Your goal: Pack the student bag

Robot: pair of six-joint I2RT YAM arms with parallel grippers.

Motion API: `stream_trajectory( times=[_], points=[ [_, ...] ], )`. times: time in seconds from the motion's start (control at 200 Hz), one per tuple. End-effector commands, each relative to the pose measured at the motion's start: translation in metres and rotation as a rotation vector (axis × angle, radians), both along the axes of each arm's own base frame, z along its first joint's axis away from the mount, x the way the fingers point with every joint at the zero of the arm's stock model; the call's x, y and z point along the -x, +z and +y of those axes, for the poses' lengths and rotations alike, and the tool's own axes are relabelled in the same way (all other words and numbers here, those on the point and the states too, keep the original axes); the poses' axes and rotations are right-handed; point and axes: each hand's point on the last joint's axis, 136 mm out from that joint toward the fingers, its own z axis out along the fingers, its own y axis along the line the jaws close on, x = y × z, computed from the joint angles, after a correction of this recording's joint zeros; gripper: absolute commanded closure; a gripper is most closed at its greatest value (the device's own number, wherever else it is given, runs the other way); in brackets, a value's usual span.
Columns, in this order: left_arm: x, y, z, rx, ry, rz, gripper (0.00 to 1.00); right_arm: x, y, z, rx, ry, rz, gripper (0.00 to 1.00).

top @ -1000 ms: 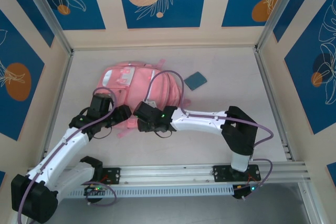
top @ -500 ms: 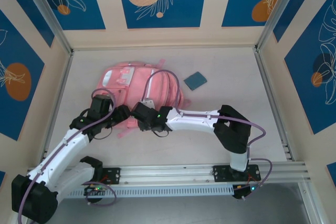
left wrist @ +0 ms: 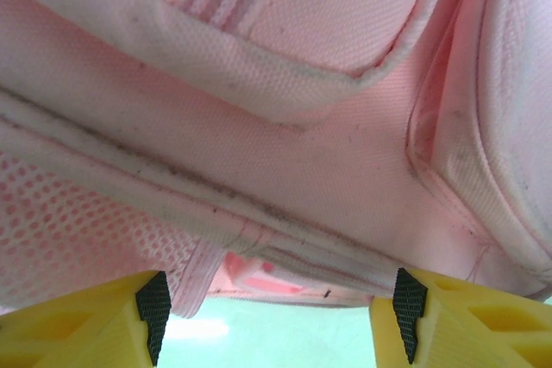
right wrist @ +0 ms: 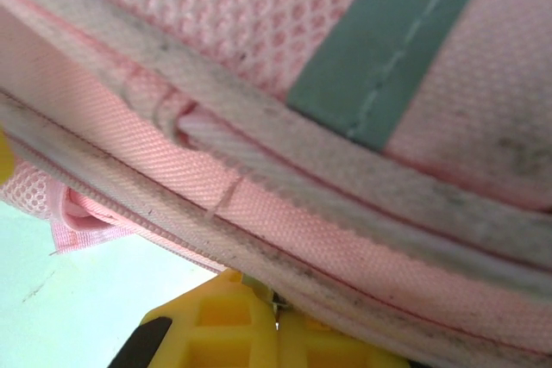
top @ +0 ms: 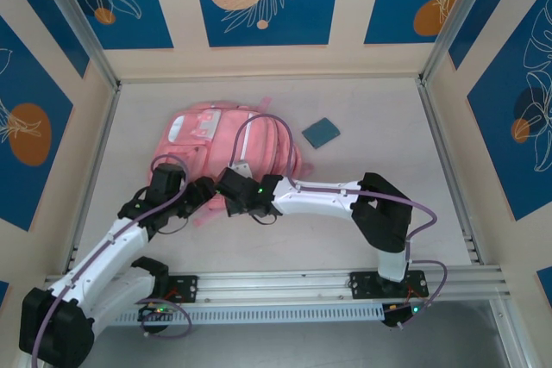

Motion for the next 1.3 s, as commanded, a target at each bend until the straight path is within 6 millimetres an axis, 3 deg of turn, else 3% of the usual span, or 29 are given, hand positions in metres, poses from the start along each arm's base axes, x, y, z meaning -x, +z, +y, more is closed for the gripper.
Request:
stream_trajectory(
  times=[0.0,0.15,0.29,0.46,0.605,0.745,0.825,1.02,1.16,1.295],
  points=[
    [-0.013,0.006,0.001,0.033,0.049,-0.040,0.30,0.000,0.029,0.013,-0.071,0.034,-0.021,1.00],
    [-0.028,0.006,0.014,-0.020,0.129,-0.074,0.35,0.007,0.031,-0.002,-0.047,0.030,0.001,1.00],
    [-0.034,0.000,0.023,-0.062,0.183,-0.067,0.49,0.007,0.028,-0.022,0.020,-0.013,0.016,1.00],
    [-0.032,-0.010,0.054,-0.203,0.290,-0.054,0.69,-0.006,0.029,-0.079,0.189,-0.184,-0.021,1.00],
    [-0.039,-0.009,0.057,-0.243,0.282,-0.064,0.73,-0.016,0.033,-0.116,0.272,-0.235,-0.075,1.00],
    [-0.049,0.000,0.060,-0.296,0.240,-0.075,0.74,-0.029,0.036,-0.127,0.263,-0.235,-0.081,1.00],
    [-0.055,0.007,0.062,-0.322,0.212,-0.081,0.73,-0.035,0.039,-0.108,0.183,-0.151,-0.073,1.00],
    [-0.063,0.022,0.074,-0.359,0.181,-0.080,0.59,-0.024,0.054,-0.023,-0.080,0.156,0.011,1.00],
    [-0.057,0.031,0.084,-0.356,0.184,-0.052,0.45,-0.021,0.064,0.023,-0.196,0.281,0.049,1.00],
    [-0.047,0.046,0.093,-0.340,0.195,-0.060,0.41,-0.027,0.064,0.059,-0.251,0.347,0.079,1.00]
  ],
)
